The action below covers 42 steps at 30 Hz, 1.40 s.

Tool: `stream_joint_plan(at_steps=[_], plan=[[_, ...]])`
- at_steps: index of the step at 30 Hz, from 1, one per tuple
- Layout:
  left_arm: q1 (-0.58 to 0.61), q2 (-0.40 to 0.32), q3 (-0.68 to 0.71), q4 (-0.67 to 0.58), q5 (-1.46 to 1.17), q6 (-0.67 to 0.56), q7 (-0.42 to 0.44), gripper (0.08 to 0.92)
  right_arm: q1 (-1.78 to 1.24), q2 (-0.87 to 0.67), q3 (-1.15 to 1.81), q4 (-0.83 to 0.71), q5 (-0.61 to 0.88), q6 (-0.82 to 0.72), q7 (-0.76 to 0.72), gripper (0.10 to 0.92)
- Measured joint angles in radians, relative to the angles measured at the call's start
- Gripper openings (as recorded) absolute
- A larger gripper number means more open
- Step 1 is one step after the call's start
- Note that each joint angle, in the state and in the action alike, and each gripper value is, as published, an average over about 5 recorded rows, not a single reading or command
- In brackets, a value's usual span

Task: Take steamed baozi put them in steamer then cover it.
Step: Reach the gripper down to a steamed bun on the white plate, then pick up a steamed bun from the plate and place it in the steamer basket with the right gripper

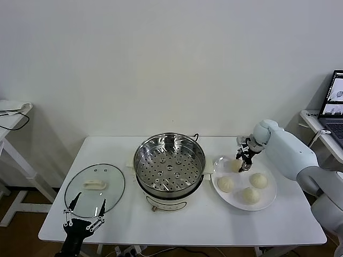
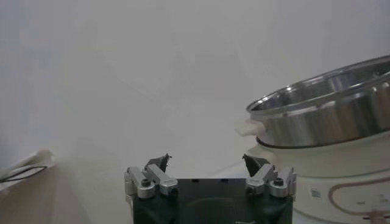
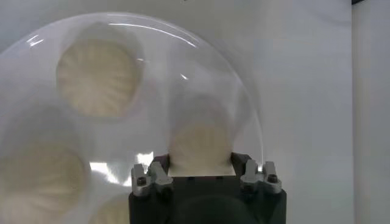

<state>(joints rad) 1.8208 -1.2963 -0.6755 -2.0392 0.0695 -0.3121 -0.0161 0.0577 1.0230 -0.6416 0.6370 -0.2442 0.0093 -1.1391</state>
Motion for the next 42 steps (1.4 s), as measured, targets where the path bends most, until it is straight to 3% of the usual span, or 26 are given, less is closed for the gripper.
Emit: stream_joint_plan(at_steps=[12,24,42], plan=[[-0.008,0.005,0.003,-0.013,-0.006,0.002,-0.001,0.823,0.239,-0.09,-0.186,0.301,0.064,0.224,-0.028,0.675],[-0.006,0.003,0.008,-0.031,-0.007,0.0,-0.004,0.823,0.464,0.004,-0.362,0.488,0.079,0.512,-0.006,0.695],[0.001,0.01,0.016,-0.046,-0.018,-0.005,-0.008,0.823,0.397,0.224,-0.452,0.467,-0.09,0.683,0.061,0.696]])
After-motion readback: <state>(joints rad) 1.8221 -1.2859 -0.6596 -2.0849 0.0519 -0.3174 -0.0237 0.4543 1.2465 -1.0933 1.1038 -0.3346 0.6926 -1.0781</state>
